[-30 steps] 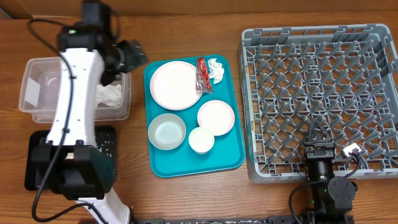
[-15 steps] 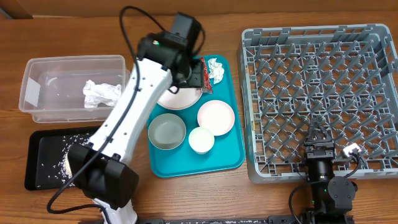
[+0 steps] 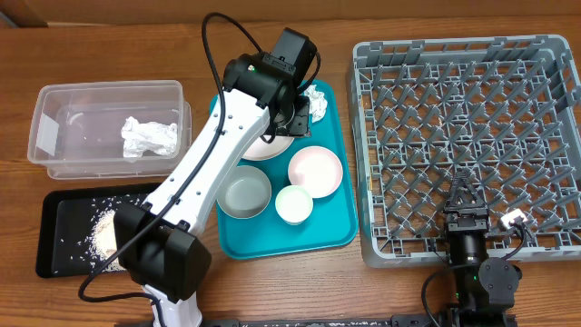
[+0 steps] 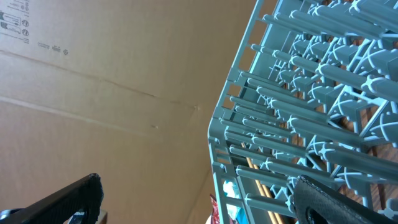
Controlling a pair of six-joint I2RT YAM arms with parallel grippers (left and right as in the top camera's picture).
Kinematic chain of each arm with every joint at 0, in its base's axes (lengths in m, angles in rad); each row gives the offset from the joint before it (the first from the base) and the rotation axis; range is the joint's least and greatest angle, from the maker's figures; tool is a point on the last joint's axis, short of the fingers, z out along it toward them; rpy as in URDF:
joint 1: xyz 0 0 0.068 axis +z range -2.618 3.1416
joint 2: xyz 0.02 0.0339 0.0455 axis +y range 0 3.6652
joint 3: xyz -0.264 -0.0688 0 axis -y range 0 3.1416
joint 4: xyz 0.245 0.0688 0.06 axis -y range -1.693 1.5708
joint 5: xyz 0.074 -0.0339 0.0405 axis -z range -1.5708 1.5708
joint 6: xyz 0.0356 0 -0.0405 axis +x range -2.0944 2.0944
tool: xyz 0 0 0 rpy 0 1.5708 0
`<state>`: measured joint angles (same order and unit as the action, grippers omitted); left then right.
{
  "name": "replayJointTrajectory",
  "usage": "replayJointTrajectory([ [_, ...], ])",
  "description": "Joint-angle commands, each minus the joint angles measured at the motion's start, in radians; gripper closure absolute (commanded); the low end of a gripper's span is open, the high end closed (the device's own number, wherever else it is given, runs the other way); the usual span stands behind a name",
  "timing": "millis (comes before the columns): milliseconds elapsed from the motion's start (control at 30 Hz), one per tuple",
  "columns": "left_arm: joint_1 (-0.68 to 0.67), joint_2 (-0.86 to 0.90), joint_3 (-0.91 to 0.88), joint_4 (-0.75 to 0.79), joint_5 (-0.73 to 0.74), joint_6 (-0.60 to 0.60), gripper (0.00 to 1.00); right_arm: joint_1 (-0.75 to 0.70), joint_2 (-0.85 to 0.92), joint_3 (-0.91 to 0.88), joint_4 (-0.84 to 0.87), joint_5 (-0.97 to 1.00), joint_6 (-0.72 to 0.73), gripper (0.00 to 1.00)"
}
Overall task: Sort waste into correct bins and load items into the dishwasher
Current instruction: 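Move the left gripper back to the red wrapper on the teal tray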
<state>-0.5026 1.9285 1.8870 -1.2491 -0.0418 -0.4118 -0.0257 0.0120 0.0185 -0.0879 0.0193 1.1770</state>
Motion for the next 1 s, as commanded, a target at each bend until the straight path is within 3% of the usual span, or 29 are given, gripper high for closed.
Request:
replayJointTrajectory([
  [0,-0.002,0.033,-0.001,-0.011,0.005,0.005,0.56,-0.003,-0.007,-0.01,0.006,0.013,-0.011,0.0],
  [67,-0.002,0.04,-0.001,-0.011,0.019,0.005,0.62,-0.003,-0.007,-0.01,0.006,0.013,-0.011,0.0],
  [167,-0.002,0.042,-0.001,-0.01,0.043,0.005,0.62,-0.003,-0.007,-0.01,0.006,0.013,-0.011,0.0],
  [300,-0.003,0.042,-0.001,-0.014,0.043,0.005,0.59,-0.003,-0.007,-0.01,0.006,0.013,-0.011,0.0],
  [433,-0.003,0.043,-0.001,-0.023,0.043,0.02,0.46,-0.003,-0.007,-0.01,0.006,0.013,-0.011,0.0],
  [967,-0.003,0.043,-0.001,-0.042,0.076,0.032,0.46,-0.003,-0.007,-0.01,0.006,0.013,-0.011,0.0],
])
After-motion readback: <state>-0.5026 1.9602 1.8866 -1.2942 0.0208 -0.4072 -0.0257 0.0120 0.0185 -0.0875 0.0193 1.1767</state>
